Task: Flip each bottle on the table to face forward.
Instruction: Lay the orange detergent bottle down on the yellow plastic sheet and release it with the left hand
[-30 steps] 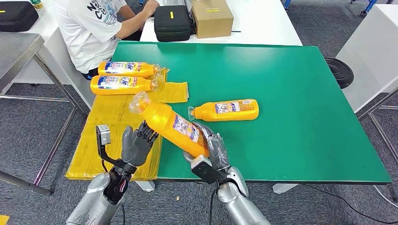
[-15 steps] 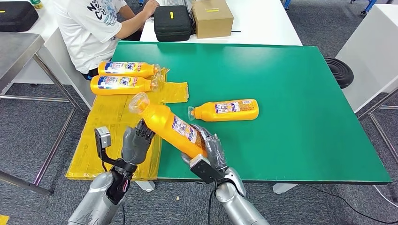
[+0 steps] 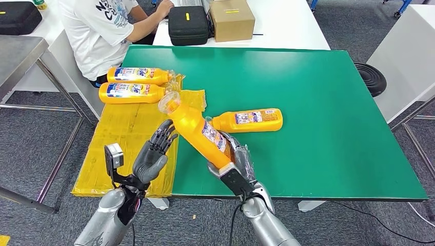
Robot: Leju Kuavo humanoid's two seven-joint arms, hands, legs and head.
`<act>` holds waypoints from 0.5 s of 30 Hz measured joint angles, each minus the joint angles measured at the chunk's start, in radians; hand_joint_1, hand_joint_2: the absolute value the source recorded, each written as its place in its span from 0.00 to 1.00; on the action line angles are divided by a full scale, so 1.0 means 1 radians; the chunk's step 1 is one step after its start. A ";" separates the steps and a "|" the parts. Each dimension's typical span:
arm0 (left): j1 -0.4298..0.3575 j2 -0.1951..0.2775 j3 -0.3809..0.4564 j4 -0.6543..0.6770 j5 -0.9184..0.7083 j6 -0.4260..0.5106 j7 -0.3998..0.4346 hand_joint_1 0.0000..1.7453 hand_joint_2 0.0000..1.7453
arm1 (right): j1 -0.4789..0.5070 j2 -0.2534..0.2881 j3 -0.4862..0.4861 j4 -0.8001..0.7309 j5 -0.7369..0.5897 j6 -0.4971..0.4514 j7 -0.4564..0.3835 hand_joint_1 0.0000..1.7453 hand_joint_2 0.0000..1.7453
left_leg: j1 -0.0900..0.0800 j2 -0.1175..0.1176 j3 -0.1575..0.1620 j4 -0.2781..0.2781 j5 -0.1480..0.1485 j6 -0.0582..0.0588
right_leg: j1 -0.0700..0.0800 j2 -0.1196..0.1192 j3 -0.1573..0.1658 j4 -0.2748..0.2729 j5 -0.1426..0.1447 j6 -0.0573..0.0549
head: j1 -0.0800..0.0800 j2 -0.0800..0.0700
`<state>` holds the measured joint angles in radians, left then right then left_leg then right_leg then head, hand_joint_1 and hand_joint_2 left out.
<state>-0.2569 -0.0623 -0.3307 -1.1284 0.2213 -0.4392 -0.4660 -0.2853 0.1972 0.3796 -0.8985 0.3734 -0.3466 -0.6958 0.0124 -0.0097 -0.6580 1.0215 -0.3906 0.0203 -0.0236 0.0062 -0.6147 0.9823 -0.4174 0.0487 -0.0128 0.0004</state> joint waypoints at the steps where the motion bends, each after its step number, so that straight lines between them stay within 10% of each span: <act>1: 0.000 -0.001 0.000 0.000 -0.004 -0.001 0.000 0.00 1.00 | 0.000 0.000 -0.001 -0.001 0.002 0.002 0.000 1.00 1.00 | 0.000 0.000 0.000 0.000 0.000 0.000 | 0.000 0.000 0.000 0.000 0.000 0.000 | 0.000 0.000; 15: -0.090 -0.048 -0.017 0.074 -0.015 -0.014 0.053 0.00 1.00 | -0.003 0.024 -0.002 -0.001 0.055 0.031 0.000 1.00 1.00 | 0.000 0.000 0.000 0.000 0.000 0.000 | 0.000 0.000 0.000 0.000 0.000 0.000 | 0.000 0.000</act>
<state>-0.3467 -0.1104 -0.3477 -1.0549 0.2066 -0.4533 -0.4131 -0.2880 0.2214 0.3780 -0.8990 0.4286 -0.3156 -0.6963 0.0124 -0.0098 -0.6581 1.0216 -0.3904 0.0205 -0.0237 0.0062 -0.6145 0.9824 -0.4171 0.0489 -0.0128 0.0004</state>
